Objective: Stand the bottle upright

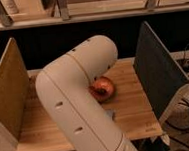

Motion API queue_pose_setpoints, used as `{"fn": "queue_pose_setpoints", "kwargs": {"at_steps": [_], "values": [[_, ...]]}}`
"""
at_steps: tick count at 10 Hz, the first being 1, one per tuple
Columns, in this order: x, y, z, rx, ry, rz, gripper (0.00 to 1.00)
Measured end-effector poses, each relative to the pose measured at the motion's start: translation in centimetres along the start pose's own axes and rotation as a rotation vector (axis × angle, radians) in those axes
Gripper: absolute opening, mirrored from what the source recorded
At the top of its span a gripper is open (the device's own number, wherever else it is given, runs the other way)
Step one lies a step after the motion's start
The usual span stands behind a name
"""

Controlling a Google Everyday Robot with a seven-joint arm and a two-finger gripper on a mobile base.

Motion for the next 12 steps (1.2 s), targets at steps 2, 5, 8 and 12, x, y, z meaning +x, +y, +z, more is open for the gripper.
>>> {"fn": "queue_pose_setpoints", "kwargs": {"at_steps": [2,5,8,12], "values": [[0.2,0.0,-0.4,0.005,0.017,0.001,0.11],[0.7,-0.2,-1.6,0.009,0.050,-0.007,0.11],[1.8,-0.7,-4.1,0.008,0.118,-0.033,0.11],[3.3,-1.9,-8.0,-0.002,0.234,-0.115,0.11]]}}
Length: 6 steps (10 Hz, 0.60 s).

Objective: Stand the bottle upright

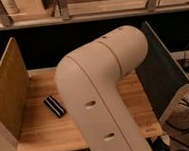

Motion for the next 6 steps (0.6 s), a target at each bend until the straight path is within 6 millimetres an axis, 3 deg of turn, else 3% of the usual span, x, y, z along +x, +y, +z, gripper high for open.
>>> {"fn": "queue_pose_setpoints", "kwargs": {"at_steps": [6], "values": [[2.8,-1.6,-4.8,0.004,0.191,-0.165,0.11]]}}
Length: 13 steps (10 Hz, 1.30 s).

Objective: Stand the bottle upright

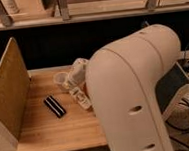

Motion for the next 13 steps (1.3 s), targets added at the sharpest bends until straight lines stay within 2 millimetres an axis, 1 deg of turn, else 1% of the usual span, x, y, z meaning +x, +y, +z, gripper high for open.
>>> {"fn": "queue_pose_setpoints", "kwargs": {"at_steps": [1,3,4,5,8,9,10,13], "values": [[0.9,-0.3,-0.8,0.012,0.043,-0.015,0.11],[4.1,-0.8,-4.0,0.047,0.194,-0.035,0.11],[5.8,-0.5,-6.5,0.068,0.301,-0.031,0.11],[6.8,0.2,-8.8,0.078,0.385,-0.023,0.11],[9.3,2.2,-14.7,0.067,0.566,-0.016,0.11],[9.7,2.6,-15.7,0.060,0.591,-0.015,0.11],[9.7,2.4,-15.9,0.067,0.601,-0.017,0.11],[7.4,-1.5,-12.7,0.143,0.527,-0.026,0.11]]}}
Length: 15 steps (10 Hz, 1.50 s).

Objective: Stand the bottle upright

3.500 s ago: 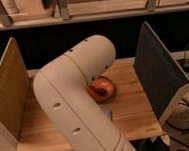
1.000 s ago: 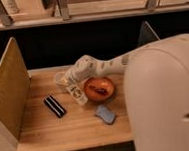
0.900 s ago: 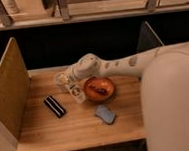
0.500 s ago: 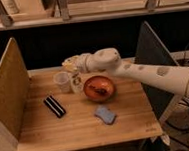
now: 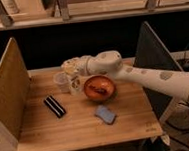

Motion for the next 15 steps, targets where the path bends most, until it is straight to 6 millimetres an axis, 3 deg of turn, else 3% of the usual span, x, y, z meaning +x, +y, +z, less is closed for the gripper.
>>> {"fn": "queue_pose_setpoints", "kwargs": {"at_steps": [2,4,9,12,15], "values": [[-2.1,-1.5,0.6,0.038,-0.059,0.002,0.11],[-3.2,-1.7,0.7,0.053,-0.118,-0.026,0.11],[-3.5,1.4,-0.3,0.020,-0.101,-0.032,0.11],[-3.7,3.0,0.7,0.028,-0.030,-0.011,0.11],[-5.2,2.8,1.9,0.075,0.002,0.013,0.11]]}}
